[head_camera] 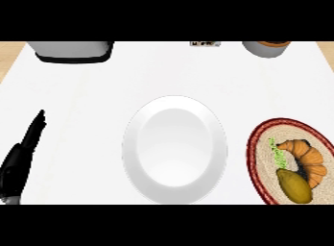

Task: Pick the croissant from the placemat and place it in the plate

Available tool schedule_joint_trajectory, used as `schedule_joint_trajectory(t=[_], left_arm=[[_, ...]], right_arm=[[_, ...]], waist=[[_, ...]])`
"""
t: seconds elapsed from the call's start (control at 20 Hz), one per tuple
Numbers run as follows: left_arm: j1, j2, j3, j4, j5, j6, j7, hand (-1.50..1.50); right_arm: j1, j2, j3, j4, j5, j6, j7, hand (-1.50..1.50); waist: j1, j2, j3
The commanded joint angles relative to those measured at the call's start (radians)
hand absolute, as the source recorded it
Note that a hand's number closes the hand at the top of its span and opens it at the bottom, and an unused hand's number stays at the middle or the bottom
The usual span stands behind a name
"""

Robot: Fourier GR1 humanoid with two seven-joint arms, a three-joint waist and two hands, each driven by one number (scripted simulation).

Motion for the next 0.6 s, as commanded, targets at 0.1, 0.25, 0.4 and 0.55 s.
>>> schedule_joint_trajectory(t=[0.1,0.25,0.4,0.55], left_arm=[[0.022,0.004,0.014,-0.005,-0.007,-0.037,-0.007,0.00],[0.048,-0.020,0.003,-0.048,-0.024,-0.027,-0.001,0.00],[-0.016,-0.009,0.044,-0.024,-0.023,-0.053,0.040,0.00],[0.053,0.004,0.083,-0.066,-0.011,-0.083,0.031,0.00]], right_arm=[[-0.082,-0.021,0.116,0.053,0.200,0.008,-0.024,-1.50],[-0.136,-0.016,0.170,0.152,0.304,0.006,-0.104,-1.50],[-0.178,-0.033,0.189,0.279,0.378,0.031,-0.223,-1.50],[-0.114,0.030,0.218,0.268,0.446,-0.050,-0.305,-1.50]], waist=[[0.009,0.001,0.001],[0.009,0.001,0.001],[0.004,0.001,0.001],[-0.003,-0.002,0.000]])
